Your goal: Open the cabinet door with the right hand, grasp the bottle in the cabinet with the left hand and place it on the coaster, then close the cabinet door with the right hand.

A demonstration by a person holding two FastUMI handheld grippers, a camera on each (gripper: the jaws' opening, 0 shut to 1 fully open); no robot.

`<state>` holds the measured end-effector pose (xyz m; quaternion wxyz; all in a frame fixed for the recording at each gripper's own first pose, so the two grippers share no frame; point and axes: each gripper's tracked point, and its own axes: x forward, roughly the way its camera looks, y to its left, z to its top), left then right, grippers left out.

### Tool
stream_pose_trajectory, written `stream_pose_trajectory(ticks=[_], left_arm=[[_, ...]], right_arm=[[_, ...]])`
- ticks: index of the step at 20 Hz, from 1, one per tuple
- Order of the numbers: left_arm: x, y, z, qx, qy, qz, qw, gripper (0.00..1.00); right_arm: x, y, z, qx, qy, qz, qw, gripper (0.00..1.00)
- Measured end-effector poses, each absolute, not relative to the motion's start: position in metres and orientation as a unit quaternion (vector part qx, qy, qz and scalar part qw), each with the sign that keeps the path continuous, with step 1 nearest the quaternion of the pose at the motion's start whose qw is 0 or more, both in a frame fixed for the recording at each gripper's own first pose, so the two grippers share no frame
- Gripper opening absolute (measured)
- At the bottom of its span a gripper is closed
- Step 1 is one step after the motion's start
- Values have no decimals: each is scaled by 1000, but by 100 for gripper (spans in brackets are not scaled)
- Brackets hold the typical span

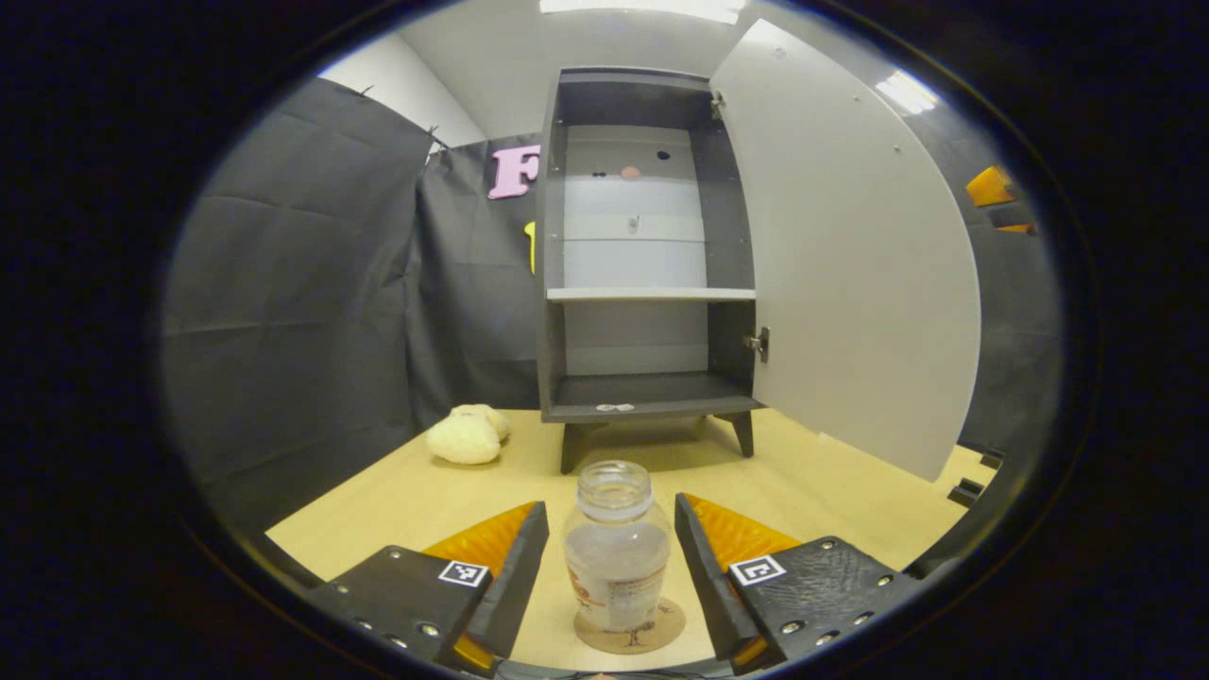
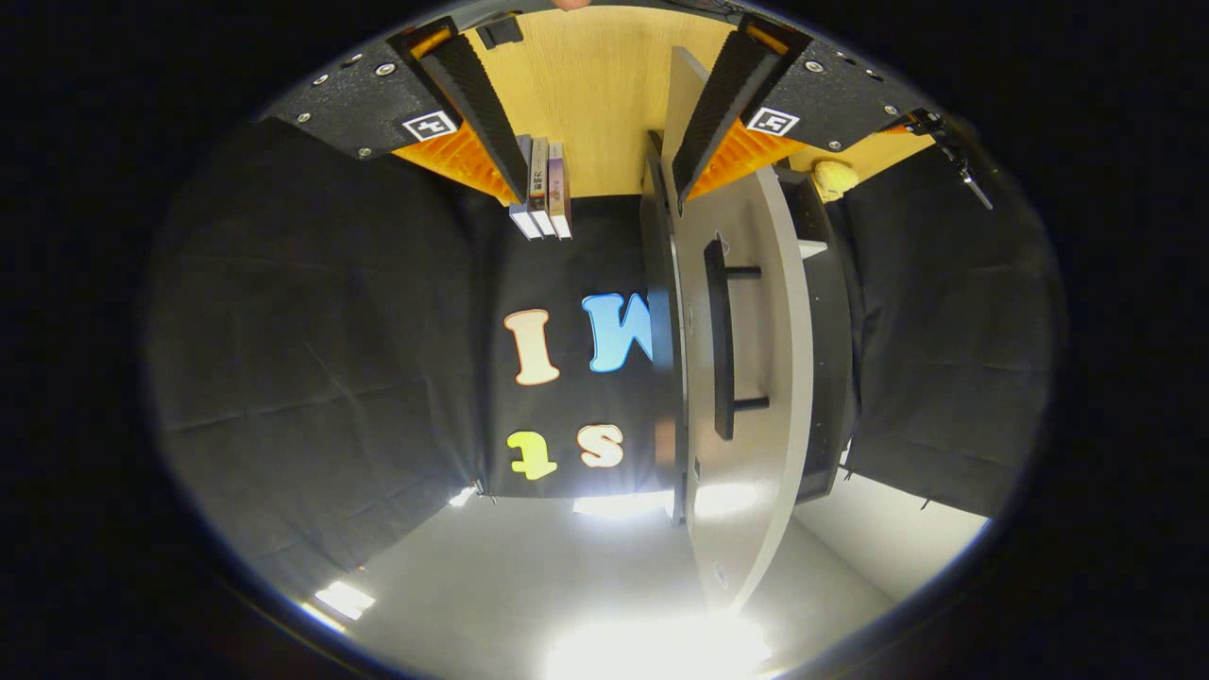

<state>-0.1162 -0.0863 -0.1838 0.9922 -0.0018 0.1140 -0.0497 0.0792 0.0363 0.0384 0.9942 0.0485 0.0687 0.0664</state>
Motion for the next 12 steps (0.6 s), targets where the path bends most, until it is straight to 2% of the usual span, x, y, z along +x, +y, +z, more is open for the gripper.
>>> stream_pose_trajectory(ticks=[4,5,6,7,12], left_arm=[[-124,-76,-145,-10,109,-36,993,77],[-125,-73,-134,-17,108,-34,993,81],[-125,-71,-123,-23,106,-34,994,81],[-125,-66,-111,-27,103,-31,994,77],[-117,-26,-53,-12,80,-11,997,80]], right_arm=[[93,27,56,59,51,56,995,95],[98,25,63,63,45,51,996,95],[103,22,68,66,39,43,996,95],[107,19,72,69,38,36,996,93],[127,18,90,74,31,4,997,94]])
